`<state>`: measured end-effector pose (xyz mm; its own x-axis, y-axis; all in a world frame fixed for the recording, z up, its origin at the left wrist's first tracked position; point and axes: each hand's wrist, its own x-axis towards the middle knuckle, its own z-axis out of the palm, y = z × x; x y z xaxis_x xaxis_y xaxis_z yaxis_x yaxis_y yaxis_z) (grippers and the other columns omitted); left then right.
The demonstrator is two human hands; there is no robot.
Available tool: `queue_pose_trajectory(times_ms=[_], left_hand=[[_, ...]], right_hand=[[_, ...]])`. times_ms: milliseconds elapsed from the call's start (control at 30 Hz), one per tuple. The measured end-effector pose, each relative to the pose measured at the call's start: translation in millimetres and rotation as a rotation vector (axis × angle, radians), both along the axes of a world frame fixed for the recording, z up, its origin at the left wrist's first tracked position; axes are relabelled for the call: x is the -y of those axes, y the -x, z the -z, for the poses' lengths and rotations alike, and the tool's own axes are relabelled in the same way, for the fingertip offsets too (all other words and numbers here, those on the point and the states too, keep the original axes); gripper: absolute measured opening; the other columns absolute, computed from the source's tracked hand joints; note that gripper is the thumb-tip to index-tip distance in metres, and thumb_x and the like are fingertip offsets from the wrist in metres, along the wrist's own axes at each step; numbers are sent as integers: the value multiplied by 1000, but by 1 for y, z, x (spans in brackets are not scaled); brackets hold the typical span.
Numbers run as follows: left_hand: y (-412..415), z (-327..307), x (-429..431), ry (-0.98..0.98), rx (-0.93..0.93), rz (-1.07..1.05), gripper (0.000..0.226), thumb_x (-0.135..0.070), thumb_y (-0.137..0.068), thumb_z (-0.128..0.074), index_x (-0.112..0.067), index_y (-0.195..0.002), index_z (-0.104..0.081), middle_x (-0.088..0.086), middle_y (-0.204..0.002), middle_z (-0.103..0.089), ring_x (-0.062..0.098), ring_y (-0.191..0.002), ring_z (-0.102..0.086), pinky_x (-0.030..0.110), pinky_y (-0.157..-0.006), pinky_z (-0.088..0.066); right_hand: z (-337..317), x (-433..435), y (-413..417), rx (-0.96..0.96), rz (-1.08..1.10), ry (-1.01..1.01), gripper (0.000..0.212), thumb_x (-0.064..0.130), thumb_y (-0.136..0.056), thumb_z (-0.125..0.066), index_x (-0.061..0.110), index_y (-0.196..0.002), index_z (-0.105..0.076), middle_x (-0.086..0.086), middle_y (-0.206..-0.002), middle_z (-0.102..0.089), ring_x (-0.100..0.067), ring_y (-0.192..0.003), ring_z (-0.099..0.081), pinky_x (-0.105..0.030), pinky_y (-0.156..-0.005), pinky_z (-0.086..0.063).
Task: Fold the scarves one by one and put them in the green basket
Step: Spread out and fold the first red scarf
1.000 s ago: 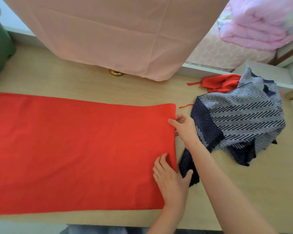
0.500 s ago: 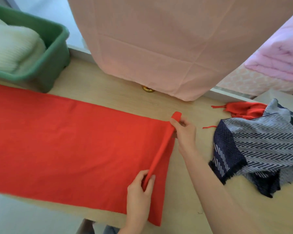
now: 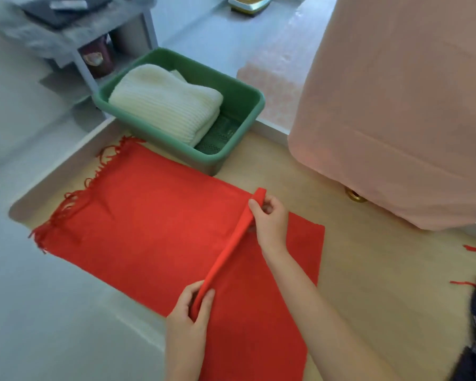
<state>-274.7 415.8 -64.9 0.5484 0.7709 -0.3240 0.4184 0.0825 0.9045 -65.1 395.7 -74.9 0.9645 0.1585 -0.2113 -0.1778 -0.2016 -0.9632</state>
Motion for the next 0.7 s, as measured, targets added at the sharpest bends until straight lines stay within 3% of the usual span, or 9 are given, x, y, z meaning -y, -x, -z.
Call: queue_pose_trajectory(times_ms=[100, 267, 367, 467, 533, 700], left_hand=[[17, -2, -57, -12, -9, -51, 28, -14, -85, -69, -42, -87, -64, -21, -80, -67, -8, -77, -60, 3, -69, -41], [35, -11, -143, -67, 21, -91, 14, -16, -90, -64, -28, -85, -67, -27, -84, -67, -11, -84, -60, 2, -72, -40], [40, -16, -194, -107, 34, -130, 10, -19, -91, -62, -27, -88, -67, -27, -86, -67, -8, -86, -60, 5, -74, -42], [41, -13, -246, -172, -6, -129, 12, -21, -91, -61, -32, -89, -65, -28, -91, -66, -11, -88, -58, 4, -75, -40], [38, -4, -279, -220, -76, -118, 12, -24, -92, -60, -35, -93, -64, -26, -90, -67, -14, -90, -56, 1, -75, -36], [26, 38, -337, -364, -312, -97, 19, -28, -97, -53, -24, -112, -66, -8, -105, -68, 13, -97, -61, 26, -78, -39]], right_hand=[[-3, -66, 20, 69, -37, 7, 18, 9, -86, -65, 18, -73, -56, 0, -67, -58, -11, -63, -54, -38, -64, -49], [-9, -167, 48, 112, -53, -47, 19, 13, -90, -62, 24, -76, -55, 6, -64, -57, -24, -61, -56, -42, -51, -53], [-12, -224, 53, 140, -45, -52, 18, 15, -89, -63, 25, -76, -55, 13, -62, -58, -16, -61, -56, -46, -61, -53], [-10, -275, 52, 174, -42, -14, 7, 15, -89, -62, 17, -83, -58, 13, -66, -56, -9, -66, -55, -40, -73, -49], [-5, -302, 48, 179, -54, 40, 5, 18, -90, -60, 14, -88, -59, 14, -69, -55, -12, -72, -55, -33, -73, -44], [23, -345, 33, 167, -143, 279, 11, 23, -94, -55, 13, -91, -57, 8, -73, -54, -19, -78, -56, -32, -70, -42]])
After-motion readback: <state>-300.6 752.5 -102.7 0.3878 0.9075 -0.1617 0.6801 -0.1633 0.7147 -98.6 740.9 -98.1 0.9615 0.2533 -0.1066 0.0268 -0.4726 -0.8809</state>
